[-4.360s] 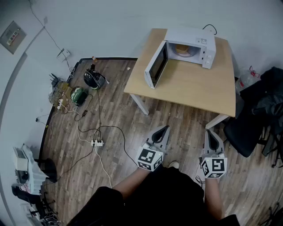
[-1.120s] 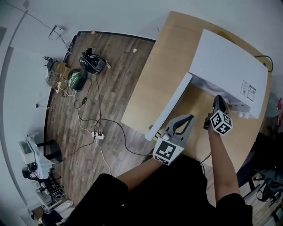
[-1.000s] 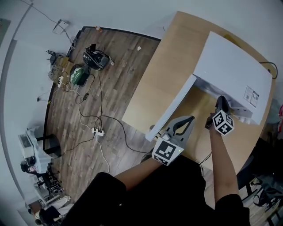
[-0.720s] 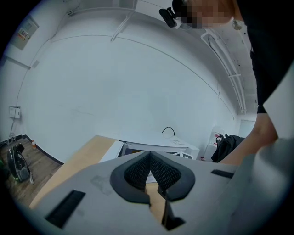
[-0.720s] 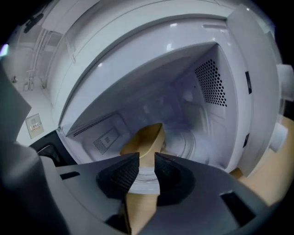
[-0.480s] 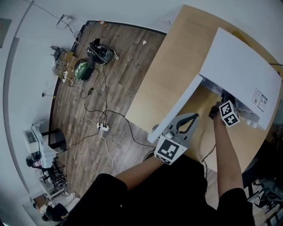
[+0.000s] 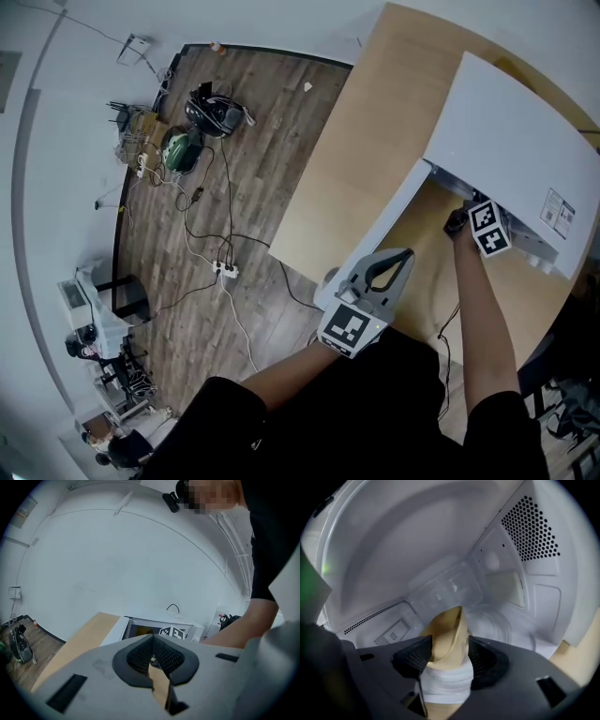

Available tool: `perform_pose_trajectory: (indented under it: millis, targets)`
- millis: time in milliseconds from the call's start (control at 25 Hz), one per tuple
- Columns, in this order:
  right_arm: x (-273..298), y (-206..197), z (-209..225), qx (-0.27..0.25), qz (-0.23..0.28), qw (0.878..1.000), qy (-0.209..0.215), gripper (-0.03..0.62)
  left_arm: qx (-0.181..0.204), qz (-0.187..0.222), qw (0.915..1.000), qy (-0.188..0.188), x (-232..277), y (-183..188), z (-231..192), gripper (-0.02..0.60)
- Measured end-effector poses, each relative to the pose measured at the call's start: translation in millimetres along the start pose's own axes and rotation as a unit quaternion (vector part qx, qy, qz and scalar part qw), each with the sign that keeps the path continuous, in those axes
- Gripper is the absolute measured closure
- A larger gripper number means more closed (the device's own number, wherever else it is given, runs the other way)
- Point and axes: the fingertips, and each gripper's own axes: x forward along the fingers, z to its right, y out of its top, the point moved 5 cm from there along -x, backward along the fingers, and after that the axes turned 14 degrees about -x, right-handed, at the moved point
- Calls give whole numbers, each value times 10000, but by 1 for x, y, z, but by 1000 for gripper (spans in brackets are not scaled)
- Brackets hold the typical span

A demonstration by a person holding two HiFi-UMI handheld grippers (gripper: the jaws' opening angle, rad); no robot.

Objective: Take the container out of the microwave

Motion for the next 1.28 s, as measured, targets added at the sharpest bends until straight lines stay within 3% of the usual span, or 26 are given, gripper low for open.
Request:
perform_pose_trajectory:
  millis: [400, 760, 920, 1280]
  targets:
    - [9, 0, -2, -150, 58, 9999, 6, 319, 25, -147, 9999, 28, -4, -8, 1, 572]
    - [10, -5, 2, -292, 116, 9995, 64, 401, 31, -121, 9999, 37, -3, -8, 4, 571]
    - [9, -12, 7, -78, 153, 9998, 81, 503, 20, -143, 9999, 69, -4, -9, 5, 571]
    - [4, -15, 7, 35, 77, 9998, 158, 505, 132, -150, 9998, 35, -10, -16, 7, 571]
